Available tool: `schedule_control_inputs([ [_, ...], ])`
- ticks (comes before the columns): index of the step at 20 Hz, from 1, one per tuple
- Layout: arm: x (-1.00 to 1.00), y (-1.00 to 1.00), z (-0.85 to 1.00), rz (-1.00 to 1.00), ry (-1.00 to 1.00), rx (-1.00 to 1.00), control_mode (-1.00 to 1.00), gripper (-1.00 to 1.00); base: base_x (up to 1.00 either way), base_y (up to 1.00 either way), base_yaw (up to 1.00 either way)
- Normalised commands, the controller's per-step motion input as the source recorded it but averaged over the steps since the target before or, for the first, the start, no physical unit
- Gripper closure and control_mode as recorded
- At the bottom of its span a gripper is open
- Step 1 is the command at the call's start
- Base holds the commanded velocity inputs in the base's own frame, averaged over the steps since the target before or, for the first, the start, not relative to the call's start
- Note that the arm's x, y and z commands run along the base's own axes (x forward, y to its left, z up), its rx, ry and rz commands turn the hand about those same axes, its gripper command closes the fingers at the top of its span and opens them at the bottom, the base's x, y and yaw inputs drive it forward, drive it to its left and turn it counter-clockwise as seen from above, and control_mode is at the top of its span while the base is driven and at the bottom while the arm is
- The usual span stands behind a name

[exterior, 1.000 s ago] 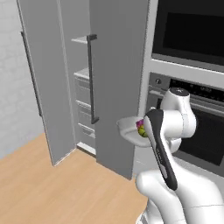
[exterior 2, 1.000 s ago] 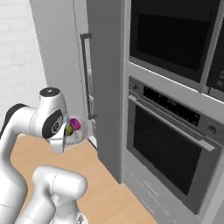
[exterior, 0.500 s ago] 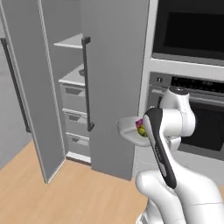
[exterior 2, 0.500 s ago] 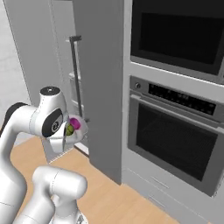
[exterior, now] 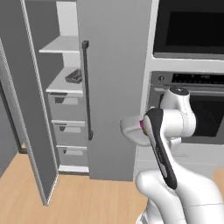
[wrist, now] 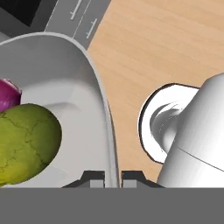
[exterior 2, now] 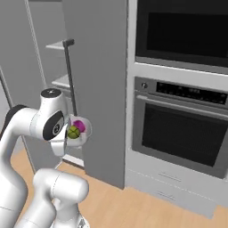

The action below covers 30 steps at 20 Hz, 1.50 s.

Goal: Take the meat container that has the fish and place it on the second highest rack of the freezer. Then take the vegetable container that has the onion and lime and place it on the highest rack of the freezer.

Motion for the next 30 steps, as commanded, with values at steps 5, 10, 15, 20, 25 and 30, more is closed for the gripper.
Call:
schedule_control_inputs([
  [5, 0.00, 0.00, 0.00, 0.00, 0.00, 0.00, 1.00, 1.00, 0.00, 1.00, -0.43],
  [10, 0.00, 0.00, 0.00, 0.00, 0.00, 0.00, 1.00, 1.00, 0.03, 0.97, -0.37],
  [15, 0.00, 0.00, 0.00, 0.00, 0.00, 0.00, 1.00, 1.00, 0.16, 0.49, -0.18],
  [20, 0.00, 0.00, 0.00, 0.00, 0.00, 0.00, 1.00, 1.00, 0.34, 0.51, -0.06],
  [25, 0.00, 0.00, 0.00, 0.00, 0.00, 0.00, 1.00, 1.00, 0.51, 0.62, -0.06],
  [30, 0.00, 0.00, 0.00, 0.00, 0.00, 0.00, 1.00, 1.00, 0.55, 0.23, 0.00],
])
